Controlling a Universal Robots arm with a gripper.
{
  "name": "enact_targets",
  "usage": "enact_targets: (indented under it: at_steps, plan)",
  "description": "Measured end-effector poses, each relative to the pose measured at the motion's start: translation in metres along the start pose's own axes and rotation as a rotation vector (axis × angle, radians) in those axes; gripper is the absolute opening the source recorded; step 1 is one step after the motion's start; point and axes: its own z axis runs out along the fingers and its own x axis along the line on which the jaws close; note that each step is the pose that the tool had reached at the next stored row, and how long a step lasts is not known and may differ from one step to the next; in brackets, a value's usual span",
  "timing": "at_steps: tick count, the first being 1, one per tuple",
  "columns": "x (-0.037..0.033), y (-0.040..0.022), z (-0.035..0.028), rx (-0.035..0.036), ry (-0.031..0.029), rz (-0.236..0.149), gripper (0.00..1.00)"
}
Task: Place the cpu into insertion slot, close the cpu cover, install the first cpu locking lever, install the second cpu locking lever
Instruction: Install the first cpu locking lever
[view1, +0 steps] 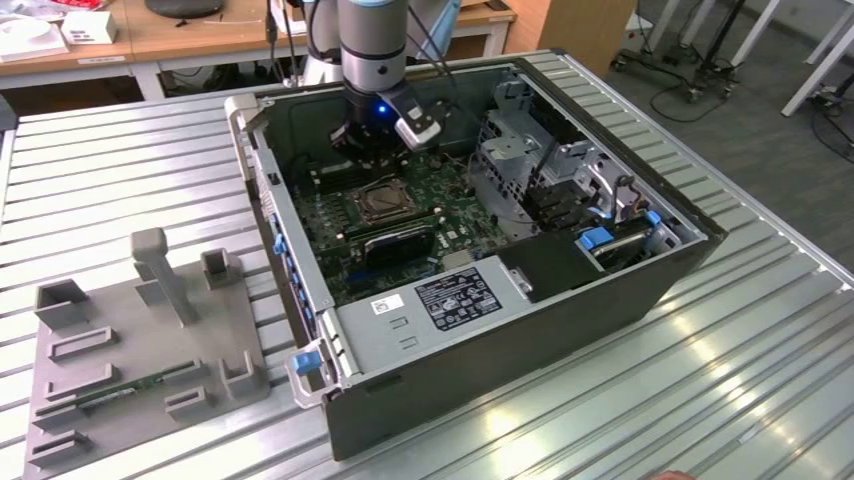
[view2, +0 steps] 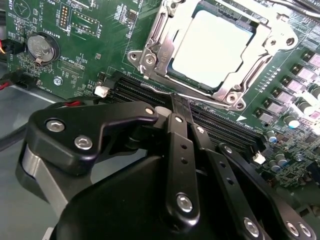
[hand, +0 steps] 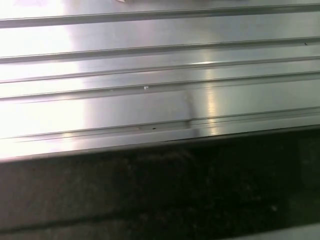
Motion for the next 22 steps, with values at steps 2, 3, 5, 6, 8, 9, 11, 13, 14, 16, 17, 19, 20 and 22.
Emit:
enact_targets:
  at_steps: [2,3,5,6,8,9,11,13,14,16,17,19,20,22]
  plan:
    - [0.0,-0.0005,0.001,0.0001,-0.0001,0.0,0.11]
    - [0.0,-0.0007,0.0015,0.0,-0.0001,0.0,0.11]
    - [0.0,-0.0011,0.0021,0.0,-0.0002,0.0,0.11]
    - [0.0,-0.0012,0.0023,-0.0002,-0.0002,0.0,0.11]
    - [-0.0001,-0.0015,0.0024,-0.0002,-0.0003,0.0,0.11]
    - [-0.0001,-0.0017,0.0025,-0.0002,-0.0003,0.0,0.11]
    - [-0.0001,-0.0021,0.0027,-0.0001,-0.0002,0.0,0.11]
    - [-0.0001,-0.0024,0.0031,-0.0002,-0.0003,0.0,0.11]
    - [-0.0001,-0.0026,0.0032,-0.0001,-0.0003,0.0,0.11]
    - [-0.0001,-0.003,0.0035,-0.0001,-0.0002,0.0,0.11]
    - [-0.0001,-0.0031,0.0036,-0.0001,-0.0003,0.0,0.11]
    - [-0.0001,-0.0034,0.004,-0.0001,-0.0003,0.0,0.11]
    - [-0.0001,-0.0036,0.0041,0.0,-0.0003,0.0,0.11]
    - [-0.0001,-0.0038,0.0046,0.0,-0.0003,0.0,0.11]
